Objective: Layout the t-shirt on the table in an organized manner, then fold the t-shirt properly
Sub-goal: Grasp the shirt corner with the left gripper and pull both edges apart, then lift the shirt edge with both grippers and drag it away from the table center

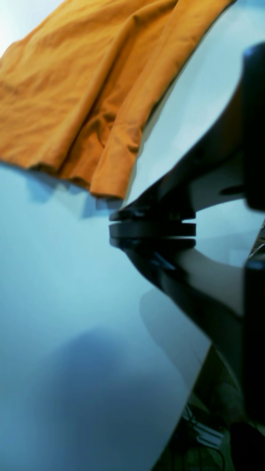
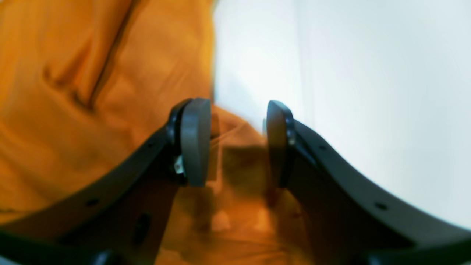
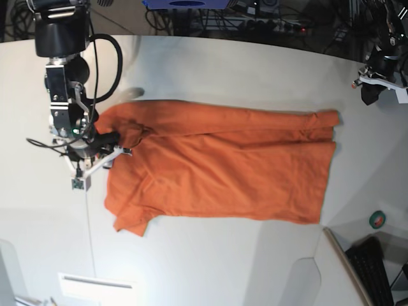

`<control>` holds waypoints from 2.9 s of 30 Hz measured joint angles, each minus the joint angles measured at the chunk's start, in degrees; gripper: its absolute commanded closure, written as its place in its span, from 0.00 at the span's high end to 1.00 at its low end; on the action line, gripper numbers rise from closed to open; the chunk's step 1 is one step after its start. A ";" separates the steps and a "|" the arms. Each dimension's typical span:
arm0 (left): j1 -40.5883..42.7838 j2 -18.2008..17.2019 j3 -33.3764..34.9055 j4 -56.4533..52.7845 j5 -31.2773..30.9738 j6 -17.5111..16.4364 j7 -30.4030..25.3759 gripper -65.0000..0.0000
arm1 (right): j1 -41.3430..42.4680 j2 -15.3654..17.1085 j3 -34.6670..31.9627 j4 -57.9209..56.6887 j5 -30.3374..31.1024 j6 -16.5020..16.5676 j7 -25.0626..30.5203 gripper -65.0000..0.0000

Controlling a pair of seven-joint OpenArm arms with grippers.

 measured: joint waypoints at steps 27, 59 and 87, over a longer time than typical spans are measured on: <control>-0.28 0.11 0.02 -0.09 -0.20 0.00 -0.02 0.68 | 0.68 0.35 0.39 -2.01 -0.24 0.37 0.07 0.41; -0.13 0.09 0.15 -0.33 0.20 0.00 0.13 0.68 | -9.11 1.42 0.22 16.39 -0.04 0.66 -6.08 0.00; -6.67 1.81 8.26 -0.48 8.22 0.24 0.48 0.68 | -22.10 4.31 -0.96 36.50 7.54 10.14 -19.63 0.00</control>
